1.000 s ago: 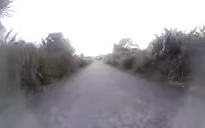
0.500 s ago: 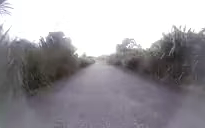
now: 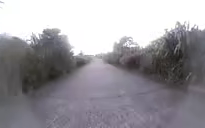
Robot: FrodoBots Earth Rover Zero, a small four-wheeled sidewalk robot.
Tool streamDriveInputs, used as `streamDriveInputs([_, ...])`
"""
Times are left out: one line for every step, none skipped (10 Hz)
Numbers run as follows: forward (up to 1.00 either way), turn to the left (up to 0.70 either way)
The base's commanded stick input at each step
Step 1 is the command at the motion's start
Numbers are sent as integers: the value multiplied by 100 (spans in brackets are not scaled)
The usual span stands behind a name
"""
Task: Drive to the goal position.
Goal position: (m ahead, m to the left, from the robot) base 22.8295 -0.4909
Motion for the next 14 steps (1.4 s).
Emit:
streamDriveInputs([85, -34])
streamDriveInputs([85, -34])
streamDriveInputs([85, -29])
streamDriveInputs([85, -18])
streamDriveInputs([85, -7])
streamDriveInputs([85, 0])
streamDriveInputs([85, 0])
streamDriveInputs([85, 0])
streamDriveInputs([85, 0])
streamDriveInputs([85, 0])
streamDriveInputs([85, 0])
streamDriveInputs([85, 0])
streamDriveInputs([85, 0])
streamDriveInputs([85, 0])
